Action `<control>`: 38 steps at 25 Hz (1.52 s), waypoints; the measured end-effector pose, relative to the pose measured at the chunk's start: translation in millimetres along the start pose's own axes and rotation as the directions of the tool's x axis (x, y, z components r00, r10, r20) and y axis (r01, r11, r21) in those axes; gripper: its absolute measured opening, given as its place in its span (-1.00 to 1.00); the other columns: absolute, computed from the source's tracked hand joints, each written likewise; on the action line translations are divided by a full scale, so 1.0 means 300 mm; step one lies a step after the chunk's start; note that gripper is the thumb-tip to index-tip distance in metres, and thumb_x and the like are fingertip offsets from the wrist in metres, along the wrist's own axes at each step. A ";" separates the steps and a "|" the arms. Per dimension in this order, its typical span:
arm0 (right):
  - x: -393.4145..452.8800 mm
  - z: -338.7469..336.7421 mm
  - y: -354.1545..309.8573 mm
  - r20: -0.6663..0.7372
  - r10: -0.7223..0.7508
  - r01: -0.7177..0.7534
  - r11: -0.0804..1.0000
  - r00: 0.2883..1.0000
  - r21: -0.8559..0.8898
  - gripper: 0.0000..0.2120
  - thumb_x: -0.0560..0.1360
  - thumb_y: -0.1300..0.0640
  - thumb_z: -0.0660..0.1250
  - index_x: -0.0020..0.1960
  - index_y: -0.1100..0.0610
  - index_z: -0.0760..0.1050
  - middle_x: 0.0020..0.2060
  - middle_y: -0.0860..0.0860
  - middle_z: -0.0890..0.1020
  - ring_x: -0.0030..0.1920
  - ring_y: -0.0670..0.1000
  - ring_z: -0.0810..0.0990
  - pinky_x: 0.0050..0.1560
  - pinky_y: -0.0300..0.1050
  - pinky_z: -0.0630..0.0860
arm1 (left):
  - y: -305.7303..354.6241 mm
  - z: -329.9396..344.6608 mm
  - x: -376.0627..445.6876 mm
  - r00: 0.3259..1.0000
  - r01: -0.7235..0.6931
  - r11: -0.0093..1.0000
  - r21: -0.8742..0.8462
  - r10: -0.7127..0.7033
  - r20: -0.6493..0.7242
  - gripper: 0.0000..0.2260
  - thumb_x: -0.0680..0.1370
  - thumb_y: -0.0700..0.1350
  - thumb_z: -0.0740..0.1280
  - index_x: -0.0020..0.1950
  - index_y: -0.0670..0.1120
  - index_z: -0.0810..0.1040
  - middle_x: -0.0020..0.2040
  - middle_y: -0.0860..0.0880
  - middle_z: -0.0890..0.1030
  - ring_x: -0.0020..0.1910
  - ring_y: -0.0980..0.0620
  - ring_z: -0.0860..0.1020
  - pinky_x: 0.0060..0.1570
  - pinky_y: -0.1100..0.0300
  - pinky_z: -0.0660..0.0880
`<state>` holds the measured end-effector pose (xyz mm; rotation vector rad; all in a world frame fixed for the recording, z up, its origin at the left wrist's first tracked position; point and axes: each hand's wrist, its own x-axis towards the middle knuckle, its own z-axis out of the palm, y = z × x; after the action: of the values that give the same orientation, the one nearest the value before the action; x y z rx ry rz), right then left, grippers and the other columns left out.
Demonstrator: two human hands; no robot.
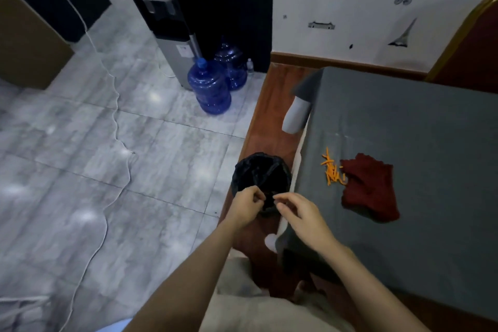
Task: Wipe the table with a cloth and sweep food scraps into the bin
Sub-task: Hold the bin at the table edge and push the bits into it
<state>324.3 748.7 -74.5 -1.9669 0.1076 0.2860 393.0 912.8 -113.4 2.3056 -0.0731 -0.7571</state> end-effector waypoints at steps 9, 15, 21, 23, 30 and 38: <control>0.244 0.322 0.010 -0.077 0.518 -0.488 0.839 0.852 0.242 -0.77 0.59 0.12 0.24 0.23 0.08 0.49 0.01 -0.09 0.57 0.04 -0.19 0.52 -0.11 -0.50 0.42 | -0.310 -0.166 0.170 0.944 0.311 0.856 -0.412 -0.231 0.234 -0.92 0.54 -0.28 0.31 -0.09 -0.12 0.51 -0.17 -0.12 0.62 -0.29 0.02 0.60 -0.25 0.21 0.57; 0.377 0.374 0.081 -0.083 0.610 -0.579 0.781 0.788 0.233 -0.72 0.58 0.10 0.24 0.28 0.13 0.45 0.04 -0.02 0.53 0.04 -0.08 0.49 -0.10 -0.43 0.40 | -0.397 -0.198 0.279 0.910 0.408 0.790 -0.457 -0.314 0.270 -0.92 0.58 -0.30 0.22 -0.07 -0.21 0.48 -0.26 -0.12 0.59 -0.35 0.03 0.55 -0.32 0.24 0.52; 0.526 0.407 0.398 -0.121 0.705 -0.649 0.696 0.699 0.306 -0.72 0.58 0.07 0.24 0.27 0.11 0.46 0.13 0.06 0.57 0.17 0.07 0.53 0.23 -0.02 0.46 | -0.538 -0.103 0.519 0.899 0.435 0.774 -0.460 -0.344 0.271 -0.85 0.62 -0.21 0.19 0.09 -0.26 0.48 -0.16 -0.14 0.61 -0.25 -0.02 0.60 -0.33 0.29 0.52; 0.592 0.449 0.547 -0.128 0.719 -0.665 0.685 0.683 0.299 -0.69 0.58 0.05 0.24 0.29 0.13 0.44 0.19 0.07 0.55 0.21 0.08 0.50 0.25 -0.03 0.43 | -0.637 -0.015 0.642 0.896 0.443 0.781 -0.441 -0.370 0.245 -0.83 0.62 -0.20 0.19 0.10 -0.27 0.48 -0.12 -0.16 0.62 -0.21 -0.06 0.61 -0.29 0.27 0.51; 0.839 0.584 1.005 -0.327 0.659 -0.686 0.726 0.677 0.044 -0.65 0.57 -0.06 0.23 0.28 0.08 0.47 0.35 0.13 0.36 0.31 0.16 0.39 0.33 0.07 0.36 | -0.952 0.262 0.965 0.923 0.384 0.911 -0.152 -0.376 0.080 -0.77 0.51 -0.12 0.35 0.08 -0.23 0.47 0.02 -0.17 0.58 -0.02 -0.12 0.54 -0.06 0.06 0.46; 0.815 0.680 1.224 -0.448 0.763 -0.739 0.613 0.465 0.278 -0.71 0.54 -0.18 0.20 0.05 -0.01 0.53 0.28 0.14 0.45 0.18 0.21 0.48 0.19 0.14 0.47 | -1.055 0.419 1.088 0.934 0.356 0.930 -0.087 -0.352 0.058 -0.64 0.50 -0.25 0.33 0.21 -0.23 0.25 0.13 -0.27 0.54 0.11 -0.28 0.53 0.02 -0.06 0.48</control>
<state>454.3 800.6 -540.1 -1.7812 1.3898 0.2874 546.6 992.4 -552.1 2.2368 0.3643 -0.9658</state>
